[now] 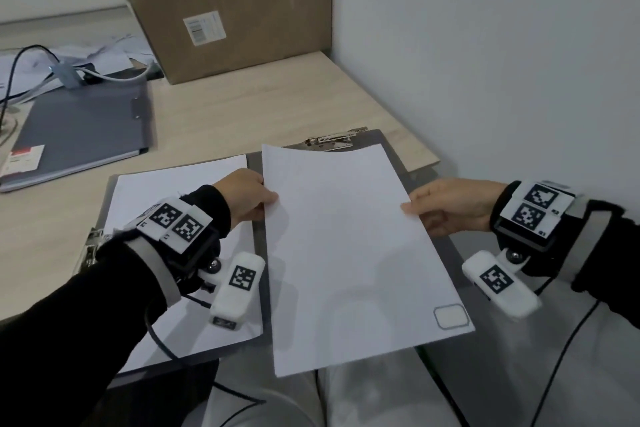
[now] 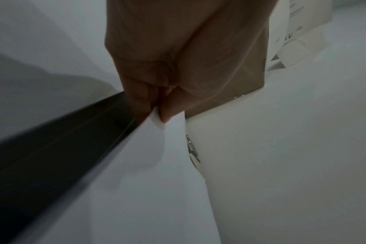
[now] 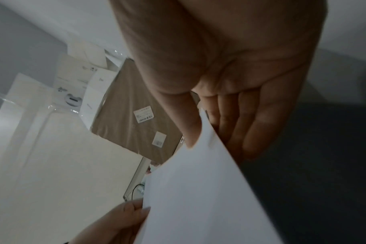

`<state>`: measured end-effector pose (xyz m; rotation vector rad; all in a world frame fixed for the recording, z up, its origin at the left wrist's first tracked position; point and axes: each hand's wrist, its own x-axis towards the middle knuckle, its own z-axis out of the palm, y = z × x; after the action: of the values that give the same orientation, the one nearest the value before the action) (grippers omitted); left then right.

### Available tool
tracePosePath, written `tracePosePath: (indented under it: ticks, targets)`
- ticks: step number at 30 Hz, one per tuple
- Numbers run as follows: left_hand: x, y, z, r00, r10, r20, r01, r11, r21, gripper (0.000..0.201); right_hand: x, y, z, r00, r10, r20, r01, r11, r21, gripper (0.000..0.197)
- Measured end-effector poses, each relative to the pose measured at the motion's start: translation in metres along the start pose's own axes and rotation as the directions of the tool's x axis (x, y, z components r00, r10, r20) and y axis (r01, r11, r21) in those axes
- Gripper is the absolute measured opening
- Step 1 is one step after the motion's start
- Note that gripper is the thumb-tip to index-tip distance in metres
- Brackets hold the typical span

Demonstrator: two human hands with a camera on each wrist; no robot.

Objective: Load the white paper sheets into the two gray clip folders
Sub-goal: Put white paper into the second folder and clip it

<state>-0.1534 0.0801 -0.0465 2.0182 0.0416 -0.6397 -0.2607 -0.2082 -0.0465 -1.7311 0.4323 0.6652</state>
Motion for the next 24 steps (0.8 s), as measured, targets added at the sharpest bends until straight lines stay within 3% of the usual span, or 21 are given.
tracePosePath:
  ticks: [3, 8, 13, 16, 24]
  targets:
    - [-0.003, -0.005, 0.006, 0.999, -0.022, 0.044, 0.022, 1.000, 0.012, 0.008, 0.003, -0.005, -0.004, 0.991, -0.013, -0.135, 0.013, 1.000, 0.002, 0.021]
    - [-0.005, -0.001, 0.010, 0.999, -0.033, 0.017, 0.034, 0.997, -0.066, 0.004, 0.015, -0.012, -0.005, 0.958, -0.016, -0.288, 0.003, 0.999, -0.046, 0.020]
    - [0.000, 0.008, 0.009, 0.999, -0.033, -0.012, 0.031, 0.991, -0.129, 0.017, 0.026, -0.027, -0.006, 0.942, -0.014, -0.334, 0.000, 0.999, -0.042, 0.018]
    - [0.004, 0.013, 0.008, 0.998, -0.047, -0.029, 0.043, 0.990, -0.137, 0.007, 0.031, -0.033, -0.006, 0.936, 0.008, -0.351, -0.033, 0.997, -0.066, 0.017]
    - [0.013, 0.022, 0.006, 0.994, -0.098, -0.054, 0.091, 0.989, -0.118, 0.023, 0.036, -0.038, -0.008, 0.923, 0.009, -0.385, -0.054, 0.993, -0.105, 0.017]
